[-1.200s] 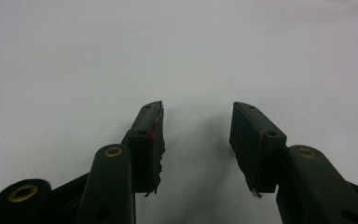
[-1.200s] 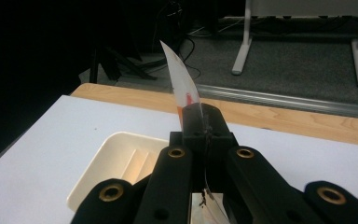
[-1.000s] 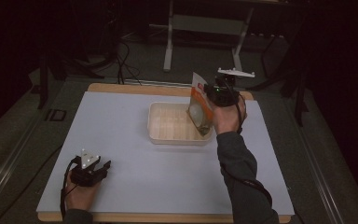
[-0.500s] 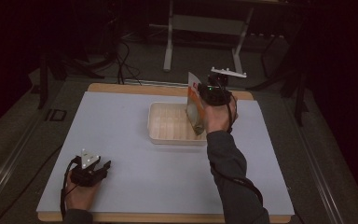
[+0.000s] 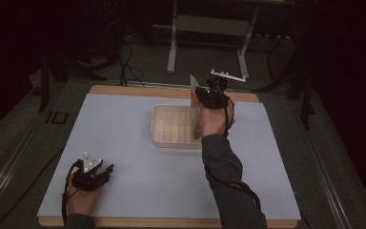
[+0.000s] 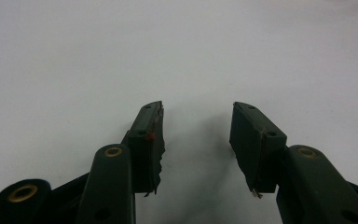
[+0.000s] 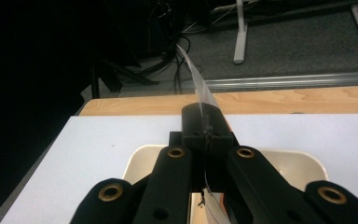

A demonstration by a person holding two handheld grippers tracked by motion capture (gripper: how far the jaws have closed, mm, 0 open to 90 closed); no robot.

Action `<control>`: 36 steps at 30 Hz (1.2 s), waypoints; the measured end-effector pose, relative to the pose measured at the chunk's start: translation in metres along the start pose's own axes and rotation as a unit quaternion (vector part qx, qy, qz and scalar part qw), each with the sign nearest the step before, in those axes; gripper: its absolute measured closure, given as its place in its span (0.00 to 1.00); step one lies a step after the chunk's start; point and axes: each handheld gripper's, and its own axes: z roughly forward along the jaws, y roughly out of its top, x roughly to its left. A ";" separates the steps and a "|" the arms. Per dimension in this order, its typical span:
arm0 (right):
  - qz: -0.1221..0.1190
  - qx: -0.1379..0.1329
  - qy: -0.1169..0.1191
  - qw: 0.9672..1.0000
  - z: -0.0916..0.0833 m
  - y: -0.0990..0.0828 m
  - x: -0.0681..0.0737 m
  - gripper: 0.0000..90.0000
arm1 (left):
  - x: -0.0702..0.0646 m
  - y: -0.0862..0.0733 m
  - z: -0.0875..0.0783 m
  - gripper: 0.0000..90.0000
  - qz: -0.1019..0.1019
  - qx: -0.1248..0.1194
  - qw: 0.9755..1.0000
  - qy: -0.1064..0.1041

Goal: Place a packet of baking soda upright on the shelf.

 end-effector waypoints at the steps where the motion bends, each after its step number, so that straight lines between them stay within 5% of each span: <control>1: 0.002 0.001 0.000 1.000 0.001 -0.001 -0.001 1.00 | 0.000 0.000 0.000 0.60 0.000 0.000 1.000 -0.001; 8: 0.021 -0.006 0.002 1.000 0.006 -0.010 -0.013 1.00 | 0.000 0.000 0.000 0.60 0.000 0.000 1.000 0.000; 22: 0.044 -0.074 0.030 0.996 0.005 -0.028 -0.028 1.00 | 0.000 0.000 0.000 0.60 0.002 0.000 1.000 0.000; 36: 0.038 -0.071 0.056 0.995 0.008 -0.041 -0.037 0.99 | -0.001 0.000 0.000 0.60 0.002 0.001 1.000 0.000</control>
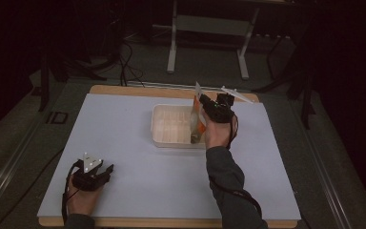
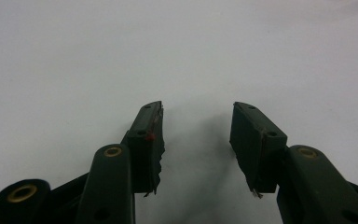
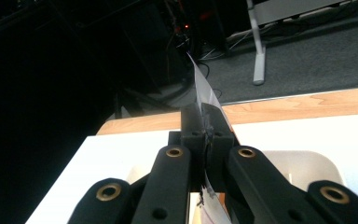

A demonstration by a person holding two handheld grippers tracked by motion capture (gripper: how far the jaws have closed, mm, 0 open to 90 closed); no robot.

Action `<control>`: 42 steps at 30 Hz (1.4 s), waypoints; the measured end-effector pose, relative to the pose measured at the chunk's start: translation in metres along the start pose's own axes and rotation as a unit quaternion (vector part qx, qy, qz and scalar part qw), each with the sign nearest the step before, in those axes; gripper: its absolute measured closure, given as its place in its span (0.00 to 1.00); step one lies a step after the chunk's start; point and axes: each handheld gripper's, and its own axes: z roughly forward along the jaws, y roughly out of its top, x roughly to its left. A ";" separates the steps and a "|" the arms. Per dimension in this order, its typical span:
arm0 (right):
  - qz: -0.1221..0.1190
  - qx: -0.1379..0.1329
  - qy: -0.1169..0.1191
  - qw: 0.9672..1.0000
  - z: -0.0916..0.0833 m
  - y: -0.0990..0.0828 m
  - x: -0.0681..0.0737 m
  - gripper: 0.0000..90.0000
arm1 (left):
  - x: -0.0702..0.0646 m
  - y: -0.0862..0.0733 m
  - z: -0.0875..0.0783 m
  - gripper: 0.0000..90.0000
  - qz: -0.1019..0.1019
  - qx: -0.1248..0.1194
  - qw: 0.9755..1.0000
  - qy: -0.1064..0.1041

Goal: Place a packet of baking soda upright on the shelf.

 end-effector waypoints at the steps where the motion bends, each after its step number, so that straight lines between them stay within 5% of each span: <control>1: -0.001 0.001 0.002 1.000 0.001 -0.001 0.000 0.99 | 0.000 0.000 0.000 0.60 0.000 0.000 1.000 0.000; 11: 0.005 0.006 0.008 1.000 0.007 -0.010 -0.005 0.99 | 0.000 0.000 0.000 0.60 -0.001 0.001 1.000 -0.001; 22: 0.043 0.040 0.013 0.998 0.021 -0.031 -0.017 0.97 | 0.000 0.000 0.000 0.60 -0.001 0.000 1.000 -0.001; 30: -0.018 0.039 0.002 0.999 0.012 -0.023 -0.009 0.81 | 0.000 0.000 0.000 0.60 0.001 0.001 1.000 0.000; 35: -0.072 0.038 -0.009 0.997 0.002 -0.023 -0.008 0.70 | 0.000 0.000 0.000 0.60 0.001 0.002 1.000 0.001; 42: -0.090 0.067 -0.012 0.994 -0.004 -0.033 -0.016 0.69 | 0.000 0.000 0.000 0.60 0.001 0.003 1.000 0.001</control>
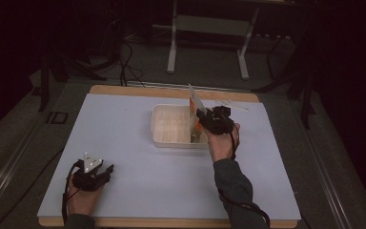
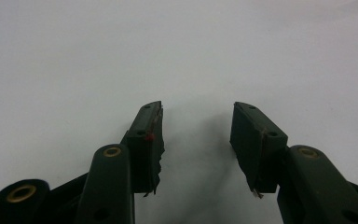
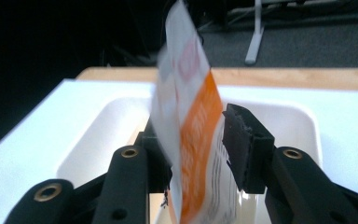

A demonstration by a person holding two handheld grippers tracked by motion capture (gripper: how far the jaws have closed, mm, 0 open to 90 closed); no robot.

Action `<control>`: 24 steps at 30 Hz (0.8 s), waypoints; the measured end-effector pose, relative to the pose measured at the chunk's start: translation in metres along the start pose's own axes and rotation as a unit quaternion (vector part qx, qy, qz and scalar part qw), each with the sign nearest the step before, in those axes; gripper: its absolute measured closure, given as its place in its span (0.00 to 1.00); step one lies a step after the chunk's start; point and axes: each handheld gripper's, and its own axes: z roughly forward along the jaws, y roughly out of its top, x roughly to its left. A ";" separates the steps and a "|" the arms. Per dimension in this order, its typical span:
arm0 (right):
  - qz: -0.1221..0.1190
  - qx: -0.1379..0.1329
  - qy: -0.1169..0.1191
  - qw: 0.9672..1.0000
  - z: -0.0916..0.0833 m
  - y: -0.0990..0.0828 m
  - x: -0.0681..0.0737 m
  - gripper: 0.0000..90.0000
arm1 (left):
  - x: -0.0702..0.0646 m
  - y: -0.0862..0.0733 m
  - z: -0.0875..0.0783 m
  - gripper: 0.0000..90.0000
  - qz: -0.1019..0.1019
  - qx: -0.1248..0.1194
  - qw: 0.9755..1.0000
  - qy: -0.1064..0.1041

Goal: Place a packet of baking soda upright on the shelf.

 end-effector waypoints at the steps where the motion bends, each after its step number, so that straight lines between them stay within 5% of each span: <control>1: -0.004 0.004 0.002 1.000 0.001 -0.005 -0.001 0.71 | 0.000 0.000 0.000 0.60 0.000 0.000 1.000 0.000; 5: 0.002 0.001 0.016 1.000 0.000 -0.019 0.000 0.82 | 0.000 0.000 0.000 0.60 0.000 -0.001 1.000 0.000; 9: -0.020 0.016 0.006 1.000 0.003 -0.031 0.005 0.84 | 0.000 0.000 0.000 0.59 0.000 -0.002 1.000 -0.001; 16: -0.017 0.029 0.002 0.999 0.007 -0.047 0.004 0.99 | 0.000 0.000 0.000 0.59 -0.001 -0.002 1.000 0.000; 24: -0.017 0.042 0.004 0.999 0.012 -0.058 0.004 0.99 | 0.000 0.000 0.000 0.59 0.000 -0.002 1.000 0.000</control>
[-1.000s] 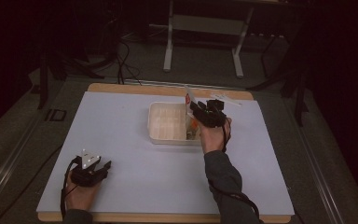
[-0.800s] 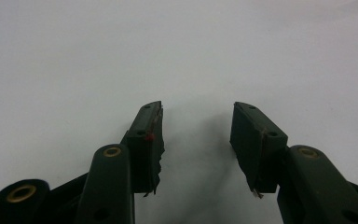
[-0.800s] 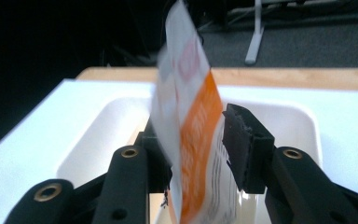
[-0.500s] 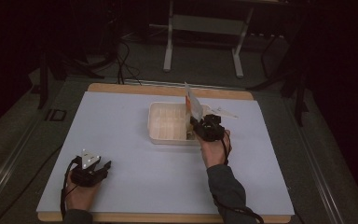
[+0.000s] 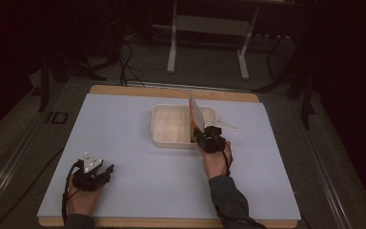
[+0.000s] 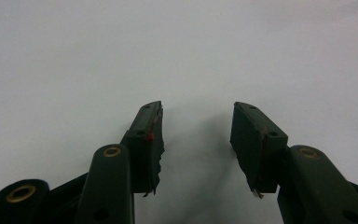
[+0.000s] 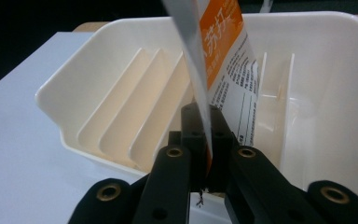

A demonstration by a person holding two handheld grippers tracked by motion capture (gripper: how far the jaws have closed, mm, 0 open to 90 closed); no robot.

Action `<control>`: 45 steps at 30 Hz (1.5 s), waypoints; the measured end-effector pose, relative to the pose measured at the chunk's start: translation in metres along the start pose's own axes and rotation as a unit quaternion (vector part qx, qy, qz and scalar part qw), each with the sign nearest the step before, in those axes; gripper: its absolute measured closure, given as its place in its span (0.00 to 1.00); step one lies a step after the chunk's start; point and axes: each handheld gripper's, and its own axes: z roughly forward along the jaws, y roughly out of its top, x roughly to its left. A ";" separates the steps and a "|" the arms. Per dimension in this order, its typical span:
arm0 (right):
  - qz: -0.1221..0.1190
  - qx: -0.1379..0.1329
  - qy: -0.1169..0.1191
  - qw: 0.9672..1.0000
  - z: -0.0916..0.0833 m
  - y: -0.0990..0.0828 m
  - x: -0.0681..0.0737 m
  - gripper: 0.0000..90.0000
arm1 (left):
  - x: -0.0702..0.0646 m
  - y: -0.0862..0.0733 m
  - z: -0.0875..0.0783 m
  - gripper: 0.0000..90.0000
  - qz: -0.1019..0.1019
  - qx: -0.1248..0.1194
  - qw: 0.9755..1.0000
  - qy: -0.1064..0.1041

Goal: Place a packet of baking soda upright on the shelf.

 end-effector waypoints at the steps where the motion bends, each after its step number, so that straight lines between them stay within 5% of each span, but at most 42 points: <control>1: -0.003 0.002 0.000 1.000 0.000 0.000 0.000 0.99 | 0.000 0.000 0.000 0.59 0.000 0.000 1.000 0.000; 9: 0.005 -0.002 0.007 1.000 -0.004 0.001 -0.006 0.77 | 0.000 0.000 0.000 0.59 -0.001 0.001 1.000 0.000; 20: -0.024 0.000 0.022 0.999 -0.024 0.008 -0.004 0.72 | 0.000 0.000 0.000 0.59 0.001 0.000 1.000 0.001; 34: -0.062 0.037 0.044 0.996 -0.048 0.005 -0.009 0.68 | 0.000 0.000 0.000 0.59 0.001 0.000 1.000 0.002; 39: -0.078 0.059 0.054 0.994 -0.053 -0.005 -0.017 0.68 | 0.000 0.000 0.000 0.59 0.000 0.000 1.000 0.002; 45: -0.110 0.089 0.082 0.987 -0.053 -0.020 -0.024 0.67 | 0.000 0.000 0.000 0.59 0.001 0.001 1.000 0.002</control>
